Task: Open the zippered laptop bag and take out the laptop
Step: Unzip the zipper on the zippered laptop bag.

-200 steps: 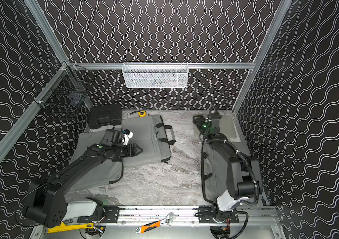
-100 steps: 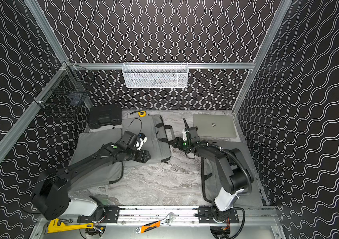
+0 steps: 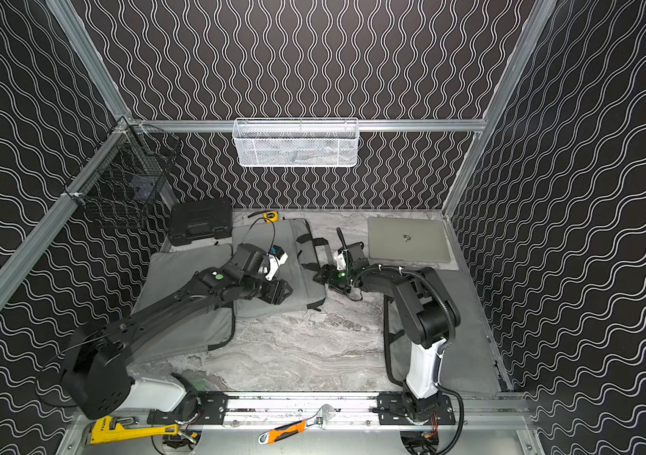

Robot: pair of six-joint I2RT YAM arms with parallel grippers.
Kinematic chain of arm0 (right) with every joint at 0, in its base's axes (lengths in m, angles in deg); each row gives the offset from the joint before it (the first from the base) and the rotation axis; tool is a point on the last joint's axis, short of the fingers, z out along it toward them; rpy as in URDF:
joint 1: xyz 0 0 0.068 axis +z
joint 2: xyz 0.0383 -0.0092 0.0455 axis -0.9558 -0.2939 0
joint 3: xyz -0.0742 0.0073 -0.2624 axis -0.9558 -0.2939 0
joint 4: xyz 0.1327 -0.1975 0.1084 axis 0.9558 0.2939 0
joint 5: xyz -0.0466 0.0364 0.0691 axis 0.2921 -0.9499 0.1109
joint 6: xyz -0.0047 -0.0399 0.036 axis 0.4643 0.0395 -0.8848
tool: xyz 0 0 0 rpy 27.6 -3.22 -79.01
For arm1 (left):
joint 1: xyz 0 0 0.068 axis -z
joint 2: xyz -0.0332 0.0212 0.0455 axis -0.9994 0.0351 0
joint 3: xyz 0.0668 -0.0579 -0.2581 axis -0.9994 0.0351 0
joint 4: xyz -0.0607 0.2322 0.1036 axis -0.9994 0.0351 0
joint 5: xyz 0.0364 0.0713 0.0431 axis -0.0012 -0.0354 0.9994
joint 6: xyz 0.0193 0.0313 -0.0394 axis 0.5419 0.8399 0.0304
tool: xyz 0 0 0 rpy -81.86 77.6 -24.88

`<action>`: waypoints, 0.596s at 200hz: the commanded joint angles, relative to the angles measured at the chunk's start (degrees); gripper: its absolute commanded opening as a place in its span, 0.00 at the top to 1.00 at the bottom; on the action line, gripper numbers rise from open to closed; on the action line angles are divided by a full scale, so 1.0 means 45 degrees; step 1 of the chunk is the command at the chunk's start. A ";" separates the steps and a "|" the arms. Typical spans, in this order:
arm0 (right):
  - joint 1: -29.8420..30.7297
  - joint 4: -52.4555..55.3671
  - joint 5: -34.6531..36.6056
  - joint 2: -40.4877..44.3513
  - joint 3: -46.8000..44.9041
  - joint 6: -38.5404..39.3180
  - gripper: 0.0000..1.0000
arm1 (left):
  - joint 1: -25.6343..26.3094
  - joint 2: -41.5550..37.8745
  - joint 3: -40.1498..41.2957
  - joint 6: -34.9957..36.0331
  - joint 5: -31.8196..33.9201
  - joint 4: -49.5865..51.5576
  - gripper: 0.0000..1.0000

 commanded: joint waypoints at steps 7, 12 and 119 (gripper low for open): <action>0.0397 0.0418 -0.0045 -0.0325 -0.0050 -0.0484 0.28 | 0.0482 -0.0567 0.0383 0.0559 0.1171 0.0138 0.38; 0.0444 0.0414 -0.0074 -0.0326 -0.0016 -0.0411 0.30 | 0.0640 -0.0655 0.0461 0.0625 0.1359 0.0126 0.38; -0.0397 0.2947 -0.1086 0.1470 0.1272 0.2519 1.00 | 0.3491 0.0669 0.0616 0.4734 0.4314 -0.2620 0.21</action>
